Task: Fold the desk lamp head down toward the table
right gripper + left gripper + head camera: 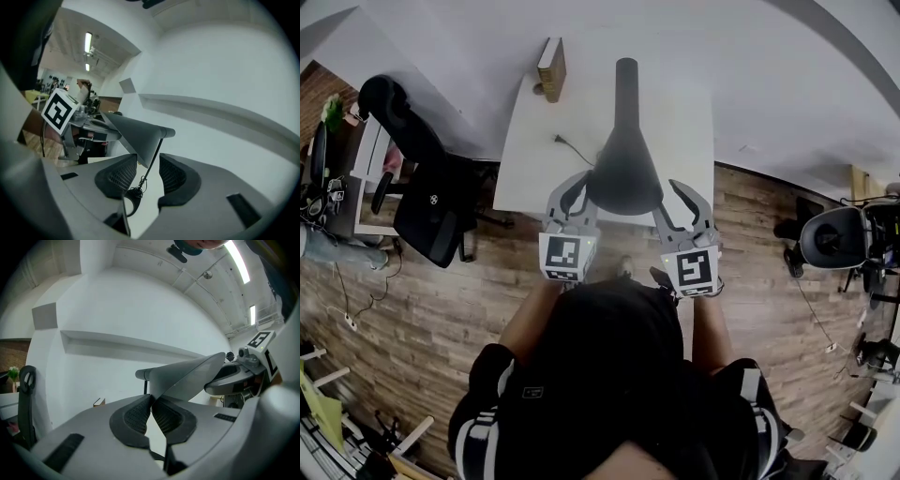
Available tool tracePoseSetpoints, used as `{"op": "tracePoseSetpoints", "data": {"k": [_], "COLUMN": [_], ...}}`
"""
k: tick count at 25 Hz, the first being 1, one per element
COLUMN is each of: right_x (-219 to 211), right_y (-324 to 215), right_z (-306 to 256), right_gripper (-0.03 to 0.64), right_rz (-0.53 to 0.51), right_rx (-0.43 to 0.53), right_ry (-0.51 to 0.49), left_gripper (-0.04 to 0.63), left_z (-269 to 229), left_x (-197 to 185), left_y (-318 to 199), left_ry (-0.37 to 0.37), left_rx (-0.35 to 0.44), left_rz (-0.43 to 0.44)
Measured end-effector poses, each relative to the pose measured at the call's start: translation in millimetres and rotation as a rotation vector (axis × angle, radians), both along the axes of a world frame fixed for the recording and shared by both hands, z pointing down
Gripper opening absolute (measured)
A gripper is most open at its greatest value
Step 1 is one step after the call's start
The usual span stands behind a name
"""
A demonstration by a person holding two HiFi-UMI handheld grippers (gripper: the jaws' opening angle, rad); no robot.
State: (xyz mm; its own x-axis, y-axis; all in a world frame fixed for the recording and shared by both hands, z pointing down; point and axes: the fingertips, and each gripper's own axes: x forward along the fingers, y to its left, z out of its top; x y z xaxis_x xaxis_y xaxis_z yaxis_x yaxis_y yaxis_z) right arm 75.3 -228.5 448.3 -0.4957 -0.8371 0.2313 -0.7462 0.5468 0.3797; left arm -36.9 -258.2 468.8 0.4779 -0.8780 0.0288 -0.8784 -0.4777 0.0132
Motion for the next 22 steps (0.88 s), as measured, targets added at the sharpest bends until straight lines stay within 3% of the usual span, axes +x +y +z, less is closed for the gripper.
{"op": "tracePoseSetpoints", "data": {"k": [7, 12, 18, 22], "right_x": [-20.1, -27.2, -26.2, -26.5], "right_y": [13.4, 11.0, 13.9, 12.6], "right_z": [-16.7, -21.3, -22.1, -22.0], "right_gripper": [0.163, 0.106, 0.097, 0.094], "right_rz": [-0.078, -0.08, -0.078, -0.076], "right_rx": [0.081, 0.117, 0.127, 0.128], "right_ry": [0.207, 0.219, 0.23, 0.23], "left_gripper": [0.034, 0.034, 0.034, 0.035], "left_z": [1.1, 1.2, 0.2, -4.4], "left_x": [-0.2, 0.4, 1.7, 0.2], "left_y": [2.1, 0.9, 4.0, 10.3], "left_ry": [-0.005, -0.011, -0.011, -0.038], "left_rx": [0.001, 0.001, 0.004, 0.048], "left_rz": [0.004, 0.004, 0.015, 0.048]}}
